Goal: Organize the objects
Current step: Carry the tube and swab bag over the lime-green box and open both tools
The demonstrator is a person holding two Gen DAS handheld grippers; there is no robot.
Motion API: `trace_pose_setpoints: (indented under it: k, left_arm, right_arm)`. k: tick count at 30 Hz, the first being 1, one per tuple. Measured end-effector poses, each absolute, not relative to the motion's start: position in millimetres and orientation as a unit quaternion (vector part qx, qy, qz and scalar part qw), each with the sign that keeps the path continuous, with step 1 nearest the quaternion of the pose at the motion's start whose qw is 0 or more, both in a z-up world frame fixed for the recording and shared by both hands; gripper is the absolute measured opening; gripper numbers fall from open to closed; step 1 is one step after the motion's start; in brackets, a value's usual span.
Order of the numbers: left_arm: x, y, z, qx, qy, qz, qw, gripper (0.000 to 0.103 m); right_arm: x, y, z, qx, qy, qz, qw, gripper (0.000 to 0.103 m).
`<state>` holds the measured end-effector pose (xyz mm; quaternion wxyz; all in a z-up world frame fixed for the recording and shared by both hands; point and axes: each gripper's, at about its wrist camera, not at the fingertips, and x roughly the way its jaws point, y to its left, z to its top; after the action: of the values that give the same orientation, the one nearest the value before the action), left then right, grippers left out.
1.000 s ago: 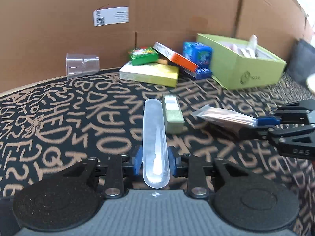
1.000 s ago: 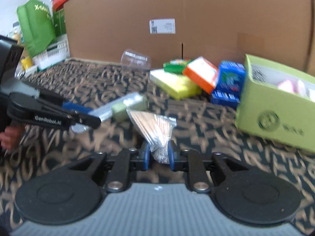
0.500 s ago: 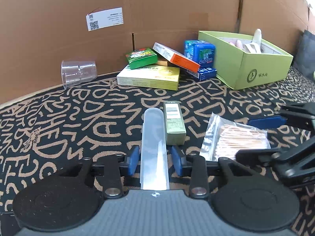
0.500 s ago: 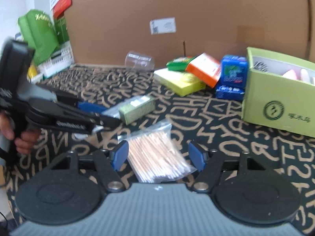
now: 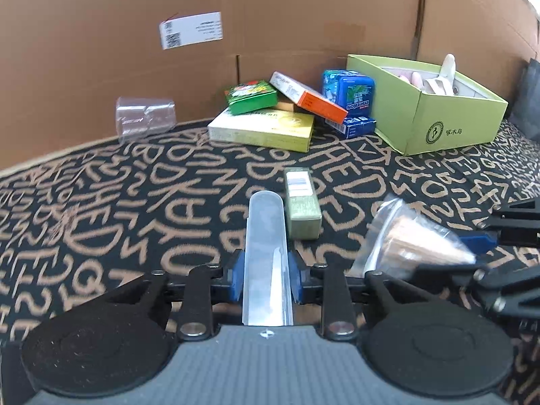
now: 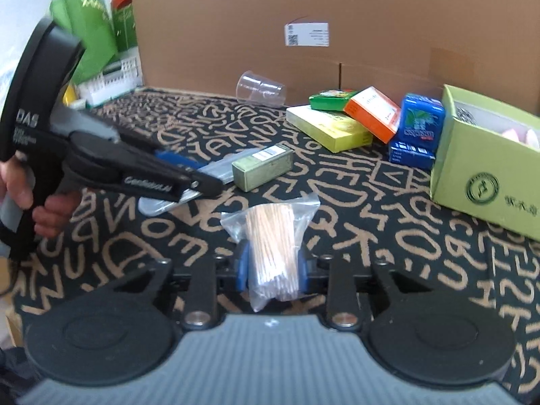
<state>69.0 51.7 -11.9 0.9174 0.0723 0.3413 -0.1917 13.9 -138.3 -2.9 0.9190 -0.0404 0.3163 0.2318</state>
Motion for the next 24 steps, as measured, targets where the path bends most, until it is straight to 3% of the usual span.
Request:
trace_pose_setpoints:
  k: [8, 17, 24]
  left_arm:
    - [47.0, 53.6, 27.7, 0.044, 0.308, -0.207, 0.928, 0.028]
    - [71.4, -50.5, 91.2, 0.043, 0.221, -0.321, 0.92, 0.028]
    - [117.9, -146.1, 110.1, 0.035, 0.211, -0.354, 0.911, 0.028]
  right_arm:
    - [6.1, -185.2, 27.3, 0.005, 0.259, 0.185, 0.948, 0.027]
    - [16.8, -256.0, 75.1, 0.02, 0.165, 0.069, 0.984, 0.027]
    - [52.7, -312.1, 96.5, 0.018, 0.123, -0.036, 0.992, 0.027]
